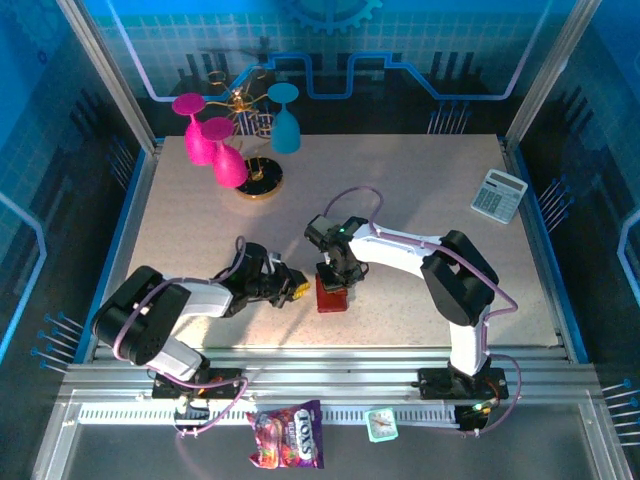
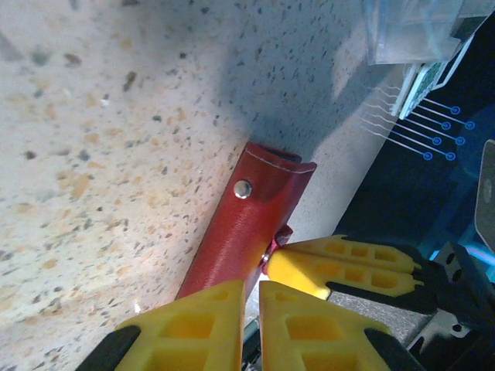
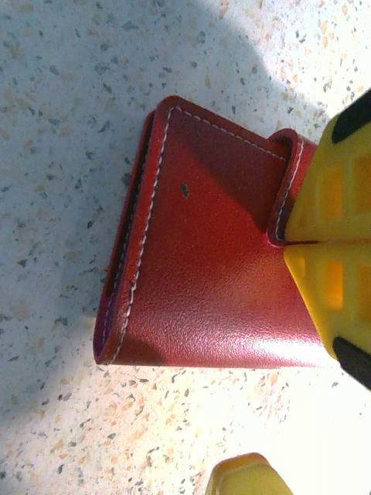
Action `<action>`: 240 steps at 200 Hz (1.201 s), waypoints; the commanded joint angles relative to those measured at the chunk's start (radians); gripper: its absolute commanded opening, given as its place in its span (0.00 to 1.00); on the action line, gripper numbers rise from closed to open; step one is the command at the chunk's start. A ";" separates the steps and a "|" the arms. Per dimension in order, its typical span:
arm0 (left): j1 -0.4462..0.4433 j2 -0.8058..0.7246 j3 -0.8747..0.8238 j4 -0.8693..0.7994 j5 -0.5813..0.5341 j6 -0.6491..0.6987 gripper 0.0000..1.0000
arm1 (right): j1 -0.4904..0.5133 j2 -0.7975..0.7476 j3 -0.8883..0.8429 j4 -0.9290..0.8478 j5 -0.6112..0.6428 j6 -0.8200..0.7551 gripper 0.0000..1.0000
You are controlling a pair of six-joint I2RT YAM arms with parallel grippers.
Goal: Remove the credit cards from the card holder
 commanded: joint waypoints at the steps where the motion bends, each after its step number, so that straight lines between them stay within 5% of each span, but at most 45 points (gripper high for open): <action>1: -0.016 0.021 0.041 -0.017 0.043 0.018 0.14 | 0.012 -0.033 -0.004 0.009 -0.009 0.015 0.04; 119: -0.068 0.211 0.081 0.086 0.113 -0.051 0.13 | -0.079 -0.160 -0.229 0.320 -0.206 0.081 0.00; 240: -0.045 0.133 0.107 -0.212 0.051 0.068 0.11 | -0.238 -0.366 -0.516 0.606 -0.396 0.177 0.00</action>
